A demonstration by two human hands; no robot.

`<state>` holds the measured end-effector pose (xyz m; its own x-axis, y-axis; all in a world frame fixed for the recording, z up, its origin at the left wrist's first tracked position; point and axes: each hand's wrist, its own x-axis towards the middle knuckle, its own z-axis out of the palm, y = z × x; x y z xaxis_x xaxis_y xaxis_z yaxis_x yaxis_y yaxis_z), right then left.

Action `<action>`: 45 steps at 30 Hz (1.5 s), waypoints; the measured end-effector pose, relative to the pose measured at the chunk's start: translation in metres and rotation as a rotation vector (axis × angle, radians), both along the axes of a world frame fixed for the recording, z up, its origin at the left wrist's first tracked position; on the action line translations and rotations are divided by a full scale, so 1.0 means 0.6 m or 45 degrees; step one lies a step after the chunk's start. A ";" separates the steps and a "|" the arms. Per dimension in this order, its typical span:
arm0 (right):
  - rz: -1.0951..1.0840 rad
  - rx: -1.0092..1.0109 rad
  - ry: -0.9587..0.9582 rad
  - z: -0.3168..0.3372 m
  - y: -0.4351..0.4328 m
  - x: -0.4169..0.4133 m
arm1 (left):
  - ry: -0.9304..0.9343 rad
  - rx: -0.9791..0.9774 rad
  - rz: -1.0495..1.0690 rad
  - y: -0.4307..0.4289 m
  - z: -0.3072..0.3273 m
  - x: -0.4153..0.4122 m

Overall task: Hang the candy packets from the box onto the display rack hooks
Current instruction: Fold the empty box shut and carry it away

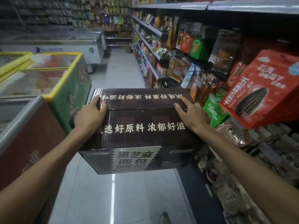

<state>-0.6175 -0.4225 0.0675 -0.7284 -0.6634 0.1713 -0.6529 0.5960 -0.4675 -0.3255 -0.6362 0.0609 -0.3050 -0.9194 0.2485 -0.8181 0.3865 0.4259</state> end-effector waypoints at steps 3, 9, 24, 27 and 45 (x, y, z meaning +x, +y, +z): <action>0.030 -0.013 -0.007 -0.004 -0.093 -0.068 | 0.001 0.016 0.042 -0.077 0.010 -0.056; 0.104 -0.028 -0.046 -0.013 -0.301 -0.222 | -0.004 0.039 0.133 -0.242 0.028 -0.193; 0.274 0.012 0.013 0.014 -0.803 -0.481 | 0.011 0.059 0.305 -0.711 0.019 -0.404; 0.293 0.034 0.038 0.008 -0.924 -0.518 | 0.016 0.035 0.302 -0.832 0.002 -0.439; 0.289 0.104 0.046 0.029 -1.627 -0.756 | 0.018 0.034 0.259 -1.537 0.005 -0.678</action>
